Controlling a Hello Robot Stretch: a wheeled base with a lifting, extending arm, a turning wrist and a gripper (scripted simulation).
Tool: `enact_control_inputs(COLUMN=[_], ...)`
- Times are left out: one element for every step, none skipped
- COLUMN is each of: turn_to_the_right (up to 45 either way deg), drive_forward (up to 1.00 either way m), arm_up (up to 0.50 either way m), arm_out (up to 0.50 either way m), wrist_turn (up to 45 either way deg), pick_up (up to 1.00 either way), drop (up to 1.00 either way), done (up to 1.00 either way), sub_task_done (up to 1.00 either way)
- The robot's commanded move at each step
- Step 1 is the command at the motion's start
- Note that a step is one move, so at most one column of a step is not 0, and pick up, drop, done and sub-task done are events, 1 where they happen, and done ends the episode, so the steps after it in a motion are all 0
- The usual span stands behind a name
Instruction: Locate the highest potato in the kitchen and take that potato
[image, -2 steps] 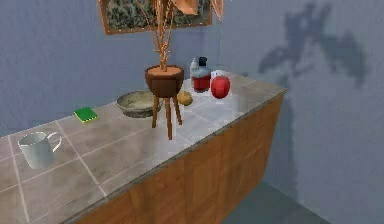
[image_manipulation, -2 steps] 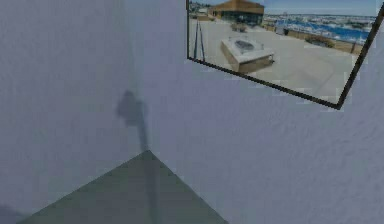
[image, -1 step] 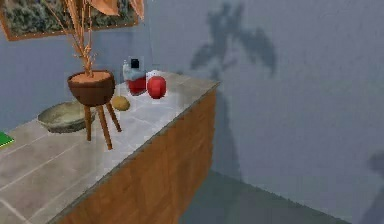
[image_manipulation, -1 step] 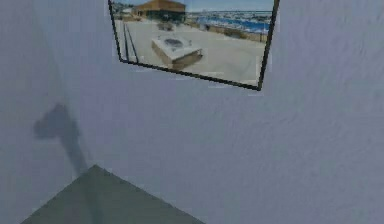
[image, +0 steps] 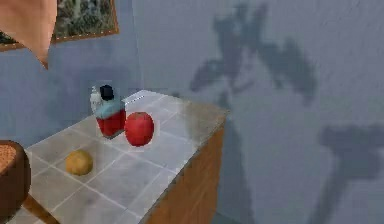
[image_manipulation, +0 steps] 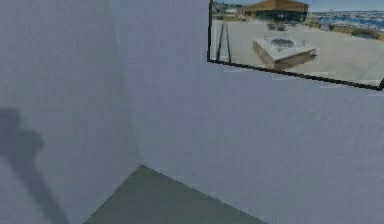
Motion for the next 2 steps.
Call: enact_control_inputs(turn_to_the_right=[-45.0,-45.0], drive_forward=[0.00,0.00], arm_up=[0.00,0.00], arm_out=[0.00,0.00], wrist_turn=[0.0,0.0], pick_up=[0.00,0.00], drop=[0.00,0.00], done=[0.00,0.00], sub_task_done=[0.00,0.00])
